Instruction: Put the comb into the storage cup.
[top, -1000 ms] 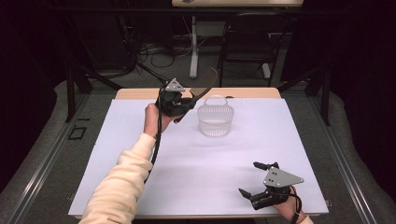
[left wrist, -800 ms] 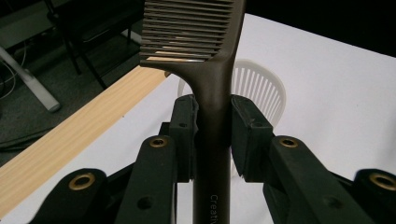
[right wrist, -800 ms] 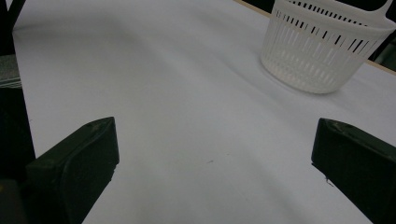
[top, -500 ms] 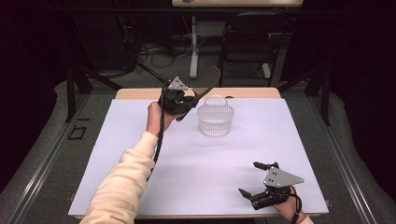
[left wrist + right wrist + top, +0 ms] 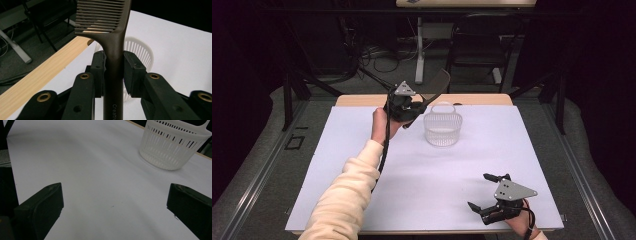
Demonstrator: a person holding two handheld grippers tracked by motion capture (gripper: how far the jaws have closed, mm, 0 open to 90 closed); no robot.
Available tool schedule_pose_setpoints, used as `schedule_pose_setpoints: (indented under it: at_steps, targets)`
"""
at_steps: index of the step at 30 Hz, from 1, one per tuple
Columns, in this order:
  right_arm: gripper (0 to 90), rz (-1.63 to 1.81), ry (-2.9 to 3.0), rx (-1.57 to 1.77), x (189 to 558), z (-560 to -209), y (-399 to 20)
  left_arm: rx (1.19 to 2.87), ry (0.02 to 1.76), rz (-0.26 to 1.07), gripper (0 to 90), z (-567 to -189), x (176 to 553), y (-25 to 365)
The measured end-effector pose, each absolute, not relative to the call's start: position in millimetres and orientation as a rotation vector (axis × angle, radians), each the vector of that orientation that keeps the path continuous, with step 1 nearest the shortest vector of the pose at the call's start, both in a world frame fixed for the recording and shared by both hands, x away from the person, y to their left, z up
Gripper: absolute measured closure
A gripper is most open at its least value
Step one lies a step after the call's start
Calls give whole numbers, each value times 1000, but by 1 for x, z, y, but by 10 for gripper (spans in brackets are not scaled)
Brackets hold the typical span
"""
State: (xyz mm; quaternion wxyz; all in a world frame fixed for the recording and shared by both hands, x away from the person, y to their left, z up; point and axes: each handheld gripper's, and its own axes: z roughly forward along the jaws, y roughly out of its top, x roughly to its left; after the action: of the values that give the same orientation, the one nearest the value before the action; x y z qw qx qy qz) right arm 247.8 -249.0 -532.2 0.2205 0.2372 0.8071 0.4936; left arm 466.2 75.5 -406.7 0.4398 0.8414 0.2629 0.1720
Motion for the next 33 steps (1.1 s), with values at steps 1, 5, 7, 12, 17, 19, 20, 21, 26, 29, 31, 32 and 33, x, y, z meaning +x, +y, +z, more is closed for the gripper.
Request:
schedule_pose_setpoints:
  at_steps: [1, 5, 7, 12, 17, 19, 20, 21, 26, 29, 31, 32, 33]
  targets:
    - [1, 1365, 2232, 656, 248, -532, -249, 2090, 651, 429, 722, -407, 466, 75]
    - [1, 1367, 2231, 655, 248, -532, -249, 2087, 645, 429, 722, -407, 467, 73]
    - [1, 1365, 2232, 656, 248, -532, -249, 2083, 644, 427, 722, -408, 467, 72]
    - [1, 1366, 2232, 655, 248, -532, -249, 2078, 636, 434, 722, -408, 468, 70]
    - [1, 1367, 2232, 656, 248, -532, -249, 2071, 629, 437, 722, -408, 469, 68]
    - [2, 1367, 2232, 655, 248, -532, -249, 2068, 625, 436, 722, -408, 469, 67]
    - [1, 1367, 2231, 656, 248, -532, -249, 2065, 623, 439, 721, -408, 469, 66]
    - [1, 1365, 2232, 656, 248, -532, -249, 2066, 621, 437, 722, -408, 470, 65]
    - [2, 1366, 2231, 656, 248, -532, -249, 2057, 615, 441, 722, -409, 470, 62]
    - [2, 1366, 2231, 656, 248, -532, -249, 2054, 612, 445, 722, -409, 471, 61]
    - [1, 1366, 2231, 655, 248, -532, -249, 2050, 614, 445, 722, -409, 471, 61]
    - [1, 1366, 2231, 656, 248, -532, -249, 2050, 610, 448, 722, -410, 471, 61]
    - [1, 1366, 2231, 656, 248, -532, -249, 2046, 611, 449, 722, -410, 471, 60]
